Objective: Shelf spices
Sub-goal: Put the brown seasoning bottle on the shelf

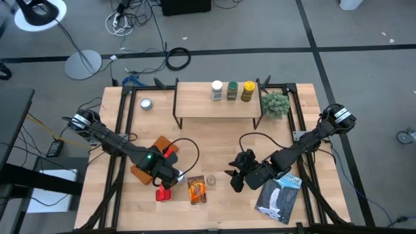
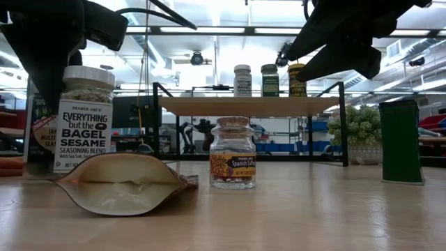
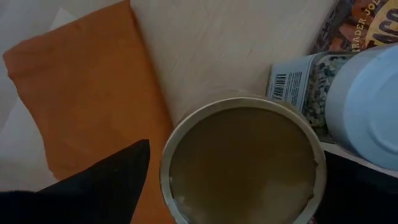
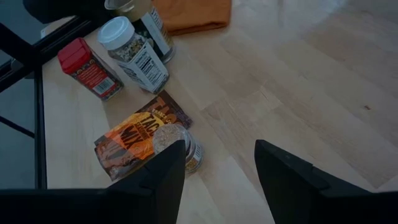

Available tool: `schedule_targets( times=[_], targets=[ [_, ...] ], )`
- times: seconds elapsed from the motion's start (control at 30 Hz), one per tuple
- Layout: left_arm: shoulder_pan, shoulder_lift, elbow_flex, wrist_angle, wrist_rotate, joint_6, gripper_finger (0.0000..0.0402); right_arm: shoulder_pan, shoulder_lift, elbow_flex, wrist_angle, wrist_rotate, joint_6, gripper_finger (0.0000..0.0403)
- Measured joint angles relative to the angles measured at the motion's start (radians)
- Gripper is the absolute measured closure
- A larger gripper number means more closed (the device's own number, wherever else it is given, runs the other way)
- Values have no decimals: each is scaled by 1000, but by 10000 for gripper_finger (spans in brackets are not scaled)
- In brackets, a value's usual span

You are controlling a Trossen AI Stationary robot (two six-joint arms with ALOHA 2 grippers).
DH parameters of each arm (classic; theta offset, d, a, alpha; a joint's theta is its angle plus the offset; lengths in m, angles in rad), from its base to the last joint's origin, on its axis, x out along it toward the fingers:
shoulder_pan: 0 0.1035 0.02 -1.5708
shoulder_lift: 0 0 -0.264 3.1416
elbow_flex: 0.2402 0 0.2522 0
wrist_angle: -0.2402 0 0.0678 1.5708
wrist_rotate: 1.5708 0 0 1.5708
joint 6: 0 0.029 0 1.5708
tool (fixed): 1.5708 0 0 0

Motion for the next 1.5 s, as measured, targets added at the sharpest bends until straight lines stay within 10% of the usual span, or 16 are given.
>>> schedule_targets(
  times=[0.3,1.5],
  targets=[
    [12,-1,2,20,15,31,135,0,0,0,0,0,0,211],
    [82,1,84,-44,77,192,132,-1,0,0,0,0,-18,211]
  ],
)
